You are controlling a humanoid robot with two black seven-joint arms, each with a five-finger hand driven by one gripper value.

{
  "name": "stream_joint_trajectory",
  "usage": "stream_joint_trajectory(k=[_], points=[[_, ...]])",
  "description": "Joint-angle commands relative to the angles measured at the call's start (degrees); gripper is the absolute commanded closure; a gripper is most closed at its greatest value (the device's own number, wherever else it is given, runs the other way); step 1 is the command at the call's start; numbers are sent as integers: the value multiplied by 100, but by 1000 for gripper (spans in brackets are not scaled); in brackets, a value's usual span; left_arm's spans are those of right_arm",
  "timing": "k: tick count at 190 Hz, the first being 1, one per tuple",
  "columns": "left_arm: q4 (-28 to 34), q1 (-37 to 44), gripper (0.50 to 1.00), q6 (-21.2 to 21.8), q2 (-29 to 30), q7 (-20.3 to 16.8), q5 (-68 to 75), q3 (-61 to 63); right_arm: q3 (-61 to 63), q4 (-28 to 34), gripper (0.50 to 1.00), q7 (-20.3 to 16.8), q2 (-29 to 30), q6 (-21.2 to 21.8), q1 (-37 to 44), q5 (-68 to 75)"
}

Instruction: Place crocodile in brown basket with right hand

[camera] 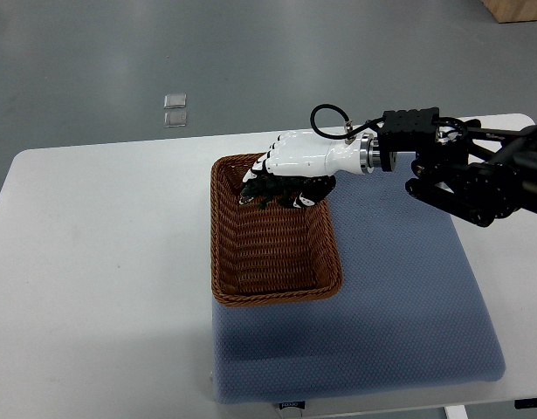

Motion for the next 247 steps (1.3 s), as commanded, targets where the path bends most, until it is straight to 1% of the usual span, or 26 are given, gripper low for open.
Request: stream_joint_trajectory(k=[1,6,16,20,24,31,37,51,52,55,56,57,60,66,90,118,128,138,143,169,196,209,219,220,223,247], points=[[0,1,500,0,0,0,0,0,-11,-3,887,0,176,111,-136,-20],[0,1,500,0,0,0,0,0,-20,-12,867,0,229,129,-171,-20],[0,1,500,0,0,0,0,0,-20,-12,857,0,273,146,-197,-20],[0,1,500,0,0,0,0,0,-29,-12,844,0,273,146,-206,-20],[0,1,500,0,0,0,0,0,-37,-12,814,0,273,146,-224,-20],[0,1,500,0,0,0,0,0,-55,-12,744,0,264,146,-241,-20],[0,1,500,0,0,0,0,0,-90,-12,720,0,264,146,-241,-20],[0,1,500,0,0,0,0,0,-72,-12,695,0,238,146,-233,-11],[0,1,500,0,0,0,0,0,-72,-12,681,0,229,138,-233,-11],[0,1,500,0,0,0,0,0,-64,-12,668,0,220,137,-233,-11],[0,1,500,0,0,0,0,0,-64,-12,652,0,211,137,-233,-3],[0,1,500,0,0,0,0,0,-64,-12,652,0,211,137,-233,-3],[0,1,500,0,0,0,0,0,-64,-3,626,0,194,137,-233,6],[0,1,500,0,0,0,0,0,-37,-3,603,0,176,129,-233,6],[0,1,500,0,0,0,0,0,15,-3,591,0,132,120,-189,59],[0,1,500,0,0,0,0,0,297,-3,593,0,-43,208,-171,138],[0,1,500,0,0,0,0,0,446,-3,593,0,-79,471,-180,235],[0,1,500,0,0,0,0,0,613,-3,595,0,-87,876,-197,454],[0,1,500,0,0,0,0,0,806,-3,595,0,-114,1174,-215,761],[0,1,500,0,0,0,0,0,1158,-12,595,0,-430,1789,-250,1956],[0,1,500,0,0,0,0,0,1158,-100,595,0,-641,2194,-277,3355],[0,1,500,0,0,0,0,0,1176,-187,593,0,-782,2370,-443,4267],[0,1,500,0,0,0,0,0,1176,-187,593,0,-782,2370,-444,4269],[0,1,500,0,0,0,0,0,1184,-248,593,0,-851,2466,-565,4974],[0,1,500,0,0,0,0,0,1184,-267,593,0,-861,2484,-584,5139],[0,1,500,0,0,0,0,0,1176,-644,589,-591,-914,2625,-760,6475]])
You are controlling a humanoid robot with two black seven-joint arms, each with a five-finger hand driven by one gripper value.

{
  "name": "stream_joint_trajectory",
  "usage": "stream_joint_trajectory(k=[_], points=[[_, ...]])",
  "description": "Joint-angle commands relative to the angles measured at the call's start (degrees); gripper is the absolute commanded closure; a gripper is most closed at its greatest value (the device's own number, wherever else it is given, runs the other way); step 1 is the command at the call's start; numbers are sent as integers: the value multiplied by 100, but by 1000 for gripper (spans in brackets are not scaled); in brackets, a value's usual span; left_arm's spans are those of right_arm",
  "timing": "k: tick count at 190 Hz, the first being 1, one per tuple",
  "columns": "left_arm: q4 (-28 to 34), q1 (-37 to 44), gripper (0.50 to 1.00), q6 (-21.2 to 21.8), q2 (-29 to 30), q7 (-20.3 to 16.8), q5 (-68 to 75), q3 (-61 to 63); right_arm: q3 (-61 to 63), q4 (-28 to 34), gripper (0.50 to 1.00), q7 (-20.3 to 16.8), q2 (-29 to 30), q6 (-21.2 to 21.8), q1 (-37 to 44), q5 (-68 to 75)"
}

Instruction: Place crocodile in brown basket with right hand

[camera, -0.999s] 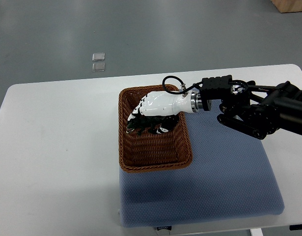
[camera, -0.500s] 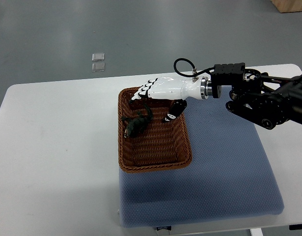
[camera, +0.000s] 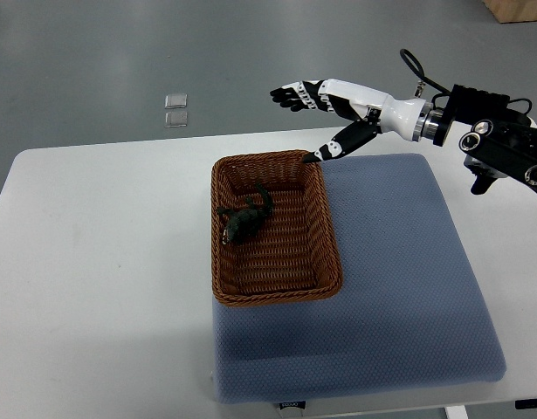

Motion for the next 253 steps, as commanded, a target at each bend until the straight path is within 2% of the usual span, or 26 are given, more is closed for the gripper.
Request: stream_joint_trajectory(k=[1,29,42,50,86,104,172,210,253], points=[[0,-2,500,0,0,0,0,0,-7,-343,589,-436,-50,130,-148,1115],[0,-2,500,0,0,0,0,0,-16,-1038,581,-1043,-59,561,-289,2276],[0,-2,500,0,0,0,0,0,-16,-1406,579,-1473,-59,745,-324,2855],[0,-2,500,0,0,0,0,0,-16,-1530,579,-1685,-41,781,-359,3093],[0,-2,500,0,0,0,0,0,-15,-1916,574,-3116,29,790,-561,4929],[0,-2,500,0,0,0,0,0,-16,-1960,574,-3486,55,790,-614,5431],[0,-2,500,0,0,0,0,0,-16,-1952,570,-3513,161,781,-693,6688],[0,-2,500,0,0,0,0,0,-16,-1952,570,-3434,187,728,-719,6653],[0,-2,500,0,0,0,0,0,-33,-1908,570,-3434,187,948,-711,6626]])
